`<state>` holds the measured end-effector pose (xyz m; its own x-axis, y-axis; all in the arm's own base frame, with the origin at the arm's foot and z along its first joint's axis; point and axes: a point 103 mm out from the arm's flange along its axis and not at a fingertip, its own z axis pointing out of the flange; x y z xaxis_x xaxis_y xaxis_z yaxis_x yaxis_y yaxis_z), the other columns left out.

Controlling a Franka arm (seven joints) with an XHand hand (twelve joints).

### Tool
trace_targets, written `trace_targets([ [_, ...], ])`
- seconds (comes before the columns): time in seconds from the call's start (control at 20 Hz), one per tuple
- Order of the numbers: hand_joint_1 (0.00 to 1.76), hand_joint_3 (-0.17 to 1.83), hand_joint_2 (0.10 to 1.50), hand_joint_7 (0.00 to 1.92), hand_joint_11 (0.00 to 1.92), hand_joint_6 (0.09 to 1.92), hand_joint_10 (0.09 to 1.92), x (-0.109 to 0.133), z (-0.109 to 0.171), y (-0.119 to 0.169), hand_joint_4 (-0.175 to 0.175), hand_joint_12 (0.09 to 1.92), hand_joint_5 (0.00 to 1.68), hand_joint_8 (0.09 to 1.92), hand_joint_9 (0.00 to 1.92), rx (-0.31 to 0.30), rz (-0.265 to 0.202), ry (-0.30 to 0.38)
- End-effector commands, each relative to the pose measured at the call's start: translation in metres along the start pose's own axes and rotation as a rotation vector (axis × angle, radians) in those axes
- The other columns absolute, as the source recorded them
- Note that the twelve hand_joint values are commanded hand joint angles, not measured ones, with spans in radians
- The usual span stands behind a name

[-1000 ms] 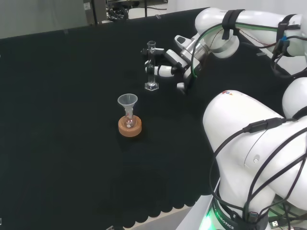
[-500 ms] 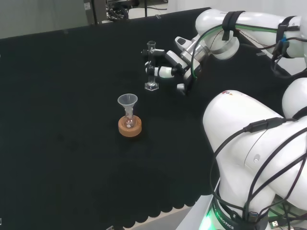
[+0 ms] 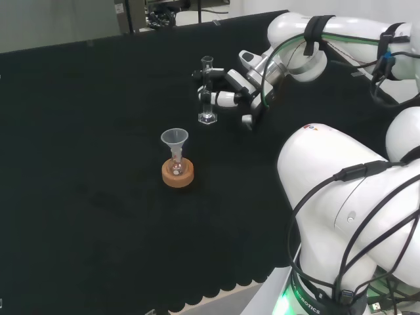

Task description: Pick up the graduated cylinder.

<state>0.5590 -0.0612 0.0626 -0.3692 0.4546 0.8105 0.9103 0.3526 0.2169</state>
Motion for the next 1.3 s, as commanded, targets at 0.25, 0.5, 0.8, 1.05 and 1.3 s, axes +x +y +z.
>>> trace_targets([
  [0.25, 1.05, -0.17, 1.05, 0.64, 0.75, 0.25, 0.34, -0.0014, -0.0037, -0.0029, -0.026, 1.10, 0.70, 0.54, 0.94, -0.011, 0.003, 0.008],
  [0.5, 1.05, -0.17, 1.06, 0.65, 0.77, 0.38, 0.28, -0.0028, -0.0039, -0.0032, -0.025, 1.08, 0.65, 0.53, 0.97, -0.009, 0.003, 0.007],
  [0.8, 1.05, -0.17, 1.08, 0.66, 0.77, 0.42, 0.27, -0.0038, -0.0038, -0.0028, -0.022, 1.08, 0.66, 0.53, 0.98, -0.004, 0.006, 0.003],
  [1.05, 1.06, -0.17, 1.10, 0.67, 0.79, 0.45, 0.27, -0.0048, -0.0039, -0.0014, -0.020, 1.08, 0.67, 0.53, 0.99, -0.007, 0.012, 0.000],
  [1.3, 1.06, -0.17, 1.11, 0.67, 0.80, 0.49, 0.26, -0.0049, -0.0028, -0.0013, -0.019, 1.06, 0.66, 0.53, 1.00, -0.009, 0.016, -0.002],
])
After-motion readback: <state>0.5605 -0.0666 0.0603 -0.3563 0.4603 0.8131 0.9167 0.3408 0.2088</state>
